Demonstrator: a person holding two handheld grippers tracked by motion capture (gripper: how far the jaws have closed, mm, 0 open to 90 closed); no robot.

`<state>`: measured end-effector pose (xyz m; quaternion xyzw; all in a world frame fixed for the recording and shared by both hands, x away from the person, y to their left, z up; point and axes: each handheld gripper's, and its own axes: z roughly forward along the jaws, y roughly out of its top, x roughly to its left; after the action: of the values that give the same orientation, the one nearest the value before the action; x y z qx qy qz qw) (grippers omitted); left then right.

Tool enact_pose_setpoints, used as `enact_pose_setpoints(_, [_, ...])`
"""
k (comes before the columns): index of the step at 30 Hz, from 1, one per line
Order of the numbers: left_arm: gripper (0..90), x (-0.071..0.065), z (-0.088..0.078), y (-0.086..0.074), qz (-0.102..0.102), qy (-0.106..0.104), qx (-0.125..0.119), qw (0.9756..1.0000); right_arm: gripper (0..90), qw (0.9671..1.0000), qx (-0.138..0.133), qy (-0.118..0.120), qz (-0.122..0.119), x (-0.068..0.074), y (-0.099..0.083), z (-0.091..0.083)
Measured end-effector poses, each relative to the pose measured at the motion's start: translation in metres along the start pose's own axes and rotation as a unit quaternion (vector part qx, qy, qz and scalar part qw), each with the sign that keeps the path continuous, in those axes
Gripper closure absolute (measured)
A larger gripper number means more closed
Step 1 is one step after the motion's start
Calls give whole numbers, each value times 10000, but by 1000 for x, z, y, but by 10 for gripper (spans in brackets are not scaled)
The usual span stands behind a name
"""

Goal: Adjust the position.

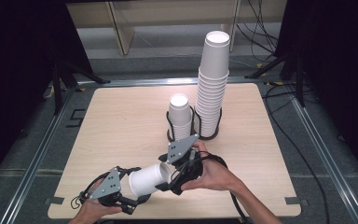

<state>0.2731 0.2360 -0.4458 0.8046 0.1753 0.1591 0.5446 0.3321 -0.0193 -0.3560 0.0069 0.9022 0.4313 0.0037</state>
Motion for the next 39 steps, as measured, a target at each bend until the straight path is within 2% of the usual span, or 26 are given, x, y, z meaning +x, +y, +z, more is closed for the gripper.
enact_pose_setpoints(1, [113, -1, 1, 0, -21, -19, -37, 10000, 160, 9998, 147, -37, -92, 1, 1, 2])
enact_pose_setpoints(3, [113, 0, 1, 0, 35, -8, 98, 9999, 161, 9992, 328, -103, -211, 3, 2, 5])
enact_pose_setpoints(4, [112, -1, 1, 0, 39, -7, 88, 10000, 161, 9985, 441, -116, -287, 3, 3, 7])
enact_pose_setpoints(5, [112, -1, 1, 1, 48, -20, 111, 9999, 162, 9979, 565, -107, -284, 5, 4, 9])
enact_pose_setpoints(11, [112, -3, 1, 1, 109, -60, 138, 9998, 174, 9943, 927, 13, -523, 5, 9, 19])
enact_pose_setpoints(18, [112, -3, 1, 2, 84, -127, 211, 9997, 180, 9909, 1226, 52, -559, 6, 11, 26])
enact_pose_setpoints(25, [112, -4, 2, 2, 110, -168, 277, 9994, 186, 9885, 1377, 107, -615, 6, 11, 32])
enact_pose_setpoints(29, [112, -4, 4, 2, 118, -267, 275, 9992, 194, 9842, 1578, 27, -801, 7, 12, 35])
enact_pose_setpoints(33, [112, -5, 4, 2, 151, -239, 301, 9991, 194, 9817, 1700, 58, -852, 8, 13, 39])
enact_pose_setpoints(39, [112, -6, 3, 3, 164, -259, 278, 9991, 210, 9799, 1787, 110, -880, 8, 12, 43])
